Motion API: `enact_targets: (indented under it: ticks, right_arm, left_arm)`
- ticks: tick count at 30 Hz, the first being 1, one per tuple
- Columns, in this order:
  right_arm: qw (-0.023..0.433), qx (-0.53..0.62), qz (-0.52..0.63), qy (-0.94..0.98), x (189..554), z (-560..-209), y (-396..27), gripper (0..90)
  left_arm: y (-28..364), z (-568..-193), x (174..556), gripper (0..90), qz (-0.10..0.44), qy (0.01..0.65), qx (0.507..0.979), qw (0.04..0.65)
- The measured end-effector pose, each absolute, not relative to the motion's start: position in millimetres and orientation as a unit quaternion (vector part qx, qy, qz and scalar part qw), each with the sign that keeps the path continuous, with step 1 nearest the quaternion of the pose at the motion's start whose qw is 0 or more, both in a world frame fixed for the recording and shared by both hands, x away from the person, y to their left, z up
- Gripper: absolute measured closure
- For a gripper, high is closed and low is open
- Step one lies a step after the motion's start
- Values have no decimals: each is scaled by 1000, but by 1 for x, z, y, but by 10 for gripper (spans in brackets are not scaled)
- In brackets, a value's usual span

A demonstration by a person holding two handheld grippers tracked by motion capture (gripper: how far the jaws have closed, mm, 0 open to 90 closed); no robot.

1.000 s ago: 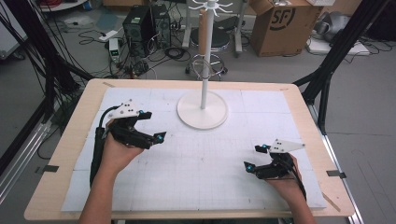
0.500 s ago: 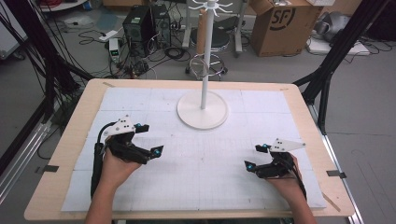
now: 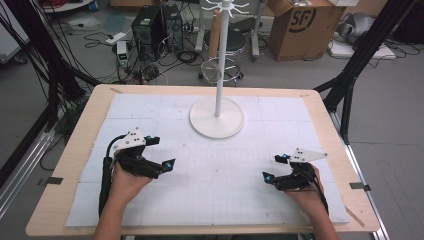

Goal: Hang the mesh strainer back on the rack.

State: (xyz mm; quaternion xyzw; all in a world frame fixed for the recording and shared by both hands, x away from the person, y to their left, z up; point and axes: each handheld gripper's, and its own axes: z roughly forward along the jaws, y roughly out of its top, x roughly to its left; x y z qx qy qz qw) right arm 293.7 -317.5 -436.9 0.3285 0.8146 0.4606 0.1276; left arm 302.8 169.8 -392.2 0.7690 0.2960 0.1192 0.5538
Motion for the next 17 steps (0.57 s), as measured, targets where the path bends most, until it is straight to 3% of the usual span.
enact_targets:
  ticks: [17]
  right_arm:
    - [128, 326, 455, 819, 295, -439, -315, 155]
  left_arm:
    - [174, -396, 307, 17, 124, 308, 765, 551]
